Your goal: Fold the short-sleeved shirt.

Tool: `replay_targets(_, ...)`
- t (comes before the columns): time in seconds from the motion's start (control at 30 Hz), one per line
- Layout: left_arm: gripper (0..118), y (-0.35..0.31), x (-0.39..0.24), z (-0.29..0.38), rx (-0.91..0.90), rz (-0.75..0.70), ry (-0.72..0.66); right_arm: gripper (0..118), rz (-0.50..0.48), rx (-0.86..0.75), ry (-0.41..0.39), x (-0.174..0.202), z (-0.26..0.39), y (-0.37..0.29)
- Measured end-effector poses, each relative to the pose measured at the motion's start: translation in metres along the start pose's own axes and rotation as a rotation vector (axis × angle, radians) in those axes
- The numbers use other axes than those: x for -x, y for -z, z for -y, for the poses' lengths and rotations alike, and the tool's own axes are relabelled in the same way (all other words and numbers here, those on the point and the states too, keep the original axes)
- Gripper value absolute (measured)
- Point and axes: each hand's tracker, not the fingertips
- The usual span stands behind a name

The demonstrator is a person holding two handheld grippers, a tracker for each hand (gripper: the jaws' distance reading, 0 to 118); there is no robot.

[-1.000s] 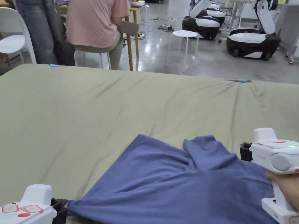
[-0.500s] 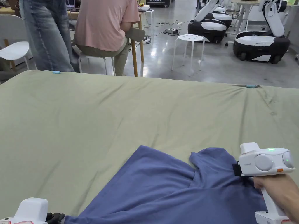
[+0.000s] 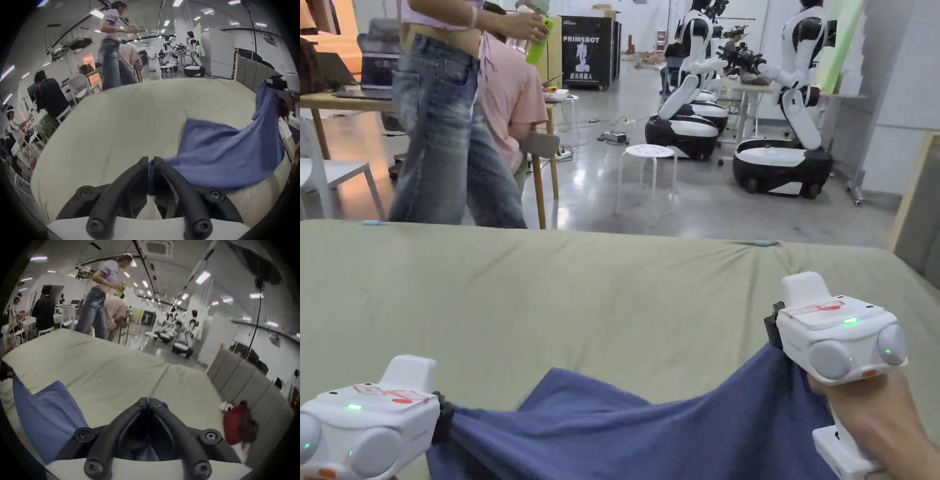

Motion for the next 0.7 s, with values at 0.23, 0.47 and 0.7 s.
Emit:
replay_targets(0.23, 3, -0.005, -0.002, -0.1, -0.171, -0.103, -0.015, 3, 0.161, -0.125, -0.042, -0.039, -0.062, -0.036)
replay_targets(0.47, 3, -0.013, 0.0, -0.195, -0.287, -0.177, 0.031, 3, 0.271, -0.22, -0.036, -0.082, -0.136, -0.043)
replay_targets(0.7, 3, -0.019, -0.003, -0.271, -0.375, -0.231, 0.072, 3, 0.328, -0.311, -0.019, -0.104, -0.201, -0.042)
